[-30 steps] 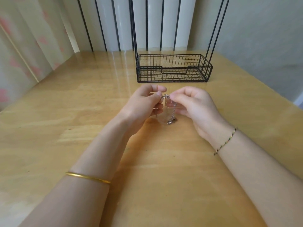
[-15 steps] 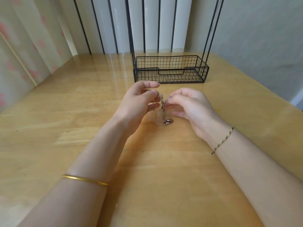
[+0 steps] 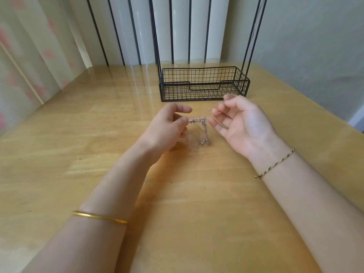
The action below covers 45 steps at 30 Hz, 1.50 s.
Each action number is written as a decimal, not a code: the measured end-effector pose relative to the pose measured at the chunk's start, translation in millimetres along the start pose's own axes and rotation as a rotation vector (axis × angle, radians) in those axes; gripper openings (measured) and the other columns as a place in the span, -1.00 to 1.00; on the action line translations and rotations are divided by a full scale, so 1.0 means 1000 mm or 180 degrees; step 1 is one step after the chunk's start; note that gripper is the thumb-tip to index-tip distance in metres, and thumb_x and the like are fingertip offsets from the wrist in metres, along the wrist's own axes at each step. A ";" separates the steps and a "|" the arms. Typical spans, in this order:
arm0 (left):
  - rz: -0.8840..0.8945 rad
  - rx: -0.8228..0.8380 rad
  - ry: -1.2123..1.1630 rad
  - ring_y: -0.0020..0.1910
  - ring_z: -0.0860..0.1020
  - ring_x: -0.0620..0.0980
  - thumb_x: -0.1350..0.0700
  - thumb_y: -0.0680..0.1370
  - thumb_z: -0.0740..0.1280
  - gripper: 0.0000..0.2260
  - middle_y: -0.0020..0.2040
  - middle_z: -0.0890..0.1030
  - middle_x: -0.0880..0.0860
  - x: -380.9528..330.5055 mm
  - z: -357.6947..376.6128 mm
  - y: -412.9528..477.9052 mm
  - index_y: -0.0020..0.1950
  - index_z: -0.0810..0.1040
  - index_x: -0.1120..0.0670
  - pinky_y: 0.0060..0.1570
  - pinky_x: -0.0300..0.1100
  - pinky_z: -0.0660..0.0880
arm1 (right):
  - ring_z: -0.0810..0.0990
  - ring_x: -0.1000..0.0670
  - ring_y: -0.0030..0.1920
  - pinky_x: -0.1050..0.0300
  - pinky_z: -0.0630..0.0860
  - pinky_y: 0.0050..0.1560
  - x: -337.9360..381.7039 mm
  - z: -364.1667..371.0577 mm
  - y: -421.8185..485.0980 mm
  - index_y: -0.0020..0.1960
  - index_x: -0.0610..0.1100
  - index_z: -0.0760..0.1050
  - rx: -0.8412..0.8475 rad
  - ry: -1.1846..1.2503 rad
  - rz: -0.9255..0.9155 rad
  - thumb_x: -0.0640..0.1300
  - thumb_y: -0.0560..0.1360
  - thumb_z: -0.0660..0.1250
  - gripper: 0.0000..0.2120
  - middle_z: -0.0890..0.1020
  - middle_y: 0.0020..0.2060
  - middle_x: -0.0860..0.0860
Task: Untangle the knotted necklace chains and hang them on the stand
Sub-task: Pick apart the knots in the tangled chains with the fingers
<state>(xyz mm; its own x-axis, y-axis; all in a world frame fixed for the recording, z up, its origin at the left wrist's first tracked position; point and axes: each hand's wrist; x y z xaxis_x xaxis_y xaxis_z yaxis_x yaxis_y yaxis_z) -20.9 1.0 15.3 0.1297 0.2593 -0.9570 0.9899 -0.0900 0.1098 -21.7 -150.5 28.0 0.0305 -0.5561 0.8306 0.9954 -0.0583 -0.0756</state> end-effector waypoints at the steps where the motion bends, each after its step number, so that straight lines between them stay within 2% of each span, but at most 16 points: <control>1: -0.0004 -0.0054 -0.0004 -0.20 0.48 -0.06 0.23 0.61 0.18 -0.81 -0.19 0.46 0.00 0.001 0.000 0.001 0.19 0.47 0.08 0.12 -0.01 0.54 | 0.50 0.05 -0.42 0.10 0.53 -0.11 0.001 0.000 0.000 -0.14 -0.10 0.40 -0.0009 0.0155 0.0041 -0.31 0.48 0.15 -0.86 0.49 -0.44 0.02; 4: -0.0021 -0.0179 -0.0045 -0.21 0.49 -0.07 0.23 0.61 0.17 -0.79 -0.17 0.46 0.00 0.001 -0.002 0.002 0.22 0.45 0.07 0.13 0.03 0.54 | 0.33 0.09 -0.56 0.19 0.48 -0.28 0.003 0.001 -0.002 -0.06 -0.14 0.39 0.0054 0.0383 0.0084 -0.33 0.48 0.15 -0.86 0.57 -0.38 -0.04; 7: -0.0093 -0.0275 -0.0288 -0.22 0.51 -0.07 0.25 0.61 0.17 -0.78 -0.17 0.47 0.02 0.001 -0.002 0.002 0.23 0.43 0.08 0.14 0.06 0.53 | 0.20 0.13 -0.63 0.27 0.39 -0.44 0.003 0.002 -0.004 0.05 -0.15 0.39 0.0171 0.0168 0.0059 -0.37 0.46 0.16 -0.79 0.69 -0.13 -0.13; 9: -0.0109 -0.0264 -0.0524 -0.21 0.54 -0.05 0.28 0.61 0.16 -0.77 -0.16 0.48 0.05 0.000 -0.001 0.003 0.23 0.42 0.11 0.15 0.01 0.53 | 0.18 0.13 -0.63 0.29 0.37 -0.50 0.001 0.002 -0.005 0.17 -0.15 0.39 0.0184 0.0014 0.0002 -0.39 0.47 0.15 -0.68 0.68 -0.01 -0.15; 12: -0.0153 -0.0198 -0.0792 -0.16 0.56 -0.01 0.31 0.60 0.14 -0.76 -0.12 0.50 0.11 -0.001 0.002 0.002 0.25 0.41 0.15 0.08 -0.09 0.57 | 0.22 0.14 -0.61 0.31 0.36 -0.54 -0.005 0.004 -0.007 0.27 -0.12 0.37 0.0154 -0.0147 -0.0062 -0.44 0.47 0.14 -0.57 0.65 0.05 -0.14; 15: -0.0315 -0.0144 -0.1423 -0.16 0.61 0.01 0.35 0.60 0.12 -0.78 -0.07 0.51 0.22 -0.003 0.000 0.002 0.20 0.40 0.18 -0.09 -0.19 0.60 | 0.28 0.14 -0.59 0.31 0.38 -0.54 -0.007 0.004 -0.006 0.17 -0.16 0.45 0.0136 -0.0302 -0.0093 -0.46 0.48 0.13 -0.64 0.65 0.00 -0.13; 19: -0.0377 -0.0108 -0.1634 -0.32 0.57 -0.10 0.34 0.59 0.15 -0.82 -0.21 0.46 0.13 -0.002 -0.005 0.003 0.11 0.45 0.14 -0.23 -0.27 0.51 | 0.32 0.14 -0.58 0.30 0.40 -0.53 -0.006 0.002 -0.006 0.00 -0.19 0.50 0.0115 -0.0233 -0.0059 -0.46 0.49 0.13 -0.73 0.66 -0.12 -0.12; 25: -0.0569 0.0250 -0.1600 -0.34 0.51 -0.11 0.31 0.54 0.28 -0.83 -0.19 0.55 0.06 -0.003 -0.004 0.001 0.11 0.49 0.15 -0.31 -0.30 0.46 | 0.28 0.15 -0.58 0.32 0.35 -0.55 -0.004 0.003 -0.007 0.06 -0.14 0.51 0.0178 -0.0314 -0.0260 -0.46 0.49 0.10 -0.66 0.64 0.06 -0.08; 28: -0.0569 0.0362 -0.1133 -0.26 0.52 -0.04 0.38 0.51 0.31 -0.79 -0.16 0.54 0.07 0.001 -0.001 0.000 0.11 0.49 0.18 -0.25 -0.29 0.52 | 0.30 0.15 -0.56 0.31 0.37 -0.53 -0.003 0.004 -0.009 0.08 -0.12 0.51 0.0257 -0.0288 -0.0372 -0.45 0.50 0.10 -0.65 0.64 0.06 -0.04; 31: -0.0529 0.0206 -0.0670 -0.26 0.57 -0.02 0.38 0.50 0.33 -0.87 -0.20 0.56 0.06 0.003 0.001 0.000 -0.03 0.52 0.19 -0.10 -0.24 0.58 | 0.31 0.13 -0.54 0.29 0.40 -0.51 -0.002 0.005 -0.010 0.07 -0.13 0.51 0.0302 -0.0200 -0.0452 -0.46 0.50 0.09 -0.64 0.64 0.04 -0.04; 34: -0.0494 0.0019 -0.0465 -0.29 0.59 -0.04 0.33 0.49 0.37 -0.92 -0.26 0.58 0.06 0.003 -0.001 0.000 -0.16 0.54 0.19 -0.03 -0.17 0.59 | 0.34 0.12 -0.53 0.25 0.44 -0.47 -0.001 0.005 -0.010 0.06 -0.14 0.51 0.0301 -0.0162 -0.0526 -0.47 0.49 0.09 -0.65 0.65 0.02 -0.05; 39: -0.0405 -0.0303 -0.0489 -0.26 0.60 0.02 0.29 0.49 0.38 -0.90 -0.29 0.58 0.08 0.004 -0.002 0.002 -0.21 0.52 0.20 -0.05 -0.12 0.61 | 0.36 0.10 -0.51 0.22 0.49 -0.42 -0.001 0.005 -0.010 0.01 -0.15 0.53 0.0131 -0.0102 -0.0585 -0.47 0.47 0.12 -0.67 0.66 -0.03 -0.08; 42: -0.0358 -0.0493 -0.0513 -0.28 0.56 -0.05 0.26 0.52 0.35 -0.86 -0.27 0.54 0.06 0.004 -0.003 0.002 -0.23 0.47 0.16 -0.17 -0.19 0.62 | 0.35 0.10 -0.51 0.23 0.50 -0.42 -0.001 0.003 -0.008 -0.01 -0.17 0.54 -0.0073 -0.0004 -0.0524 -0.47 0.46 0.14 -0.69 0.67 -0.07 -0.08; 45: -0.0409 -0.0560 -0.0757 -0.28 0.54 -0.10 0.22 0.56 0.30 -0.87 -0.24 0.52 0.02 0.002 -0.005 0.002 -0.19 0.47 0.11 -0.18 -0.22 0.59 | 0.38 0.10 -0.51 0.24 0.50 -0.43 -0.002 0.002 -0.006 -0.03 -0.17 0.55 -0.0221 0.0035 -0.0415 -0.46 0.46 0.16 -0.71 0.67 -0.15 -0.09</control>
<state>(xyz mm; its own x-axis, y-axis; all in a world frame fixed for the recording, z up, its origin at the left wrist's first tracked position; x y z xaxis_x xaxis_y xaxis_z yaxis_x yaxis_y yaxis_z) -17.8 6.5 15.1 0.0064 0.0239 -0.9997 0.9948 0.1018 0.0088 -27.9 -147.5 27.7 -0.0999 -0.5491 0.8297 0.9822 -0.1876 -0.0059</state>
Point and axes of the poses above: each hand's wrist, its own y-axis towards the middle knuckle, its own z-axis out of the palm, x = y × z
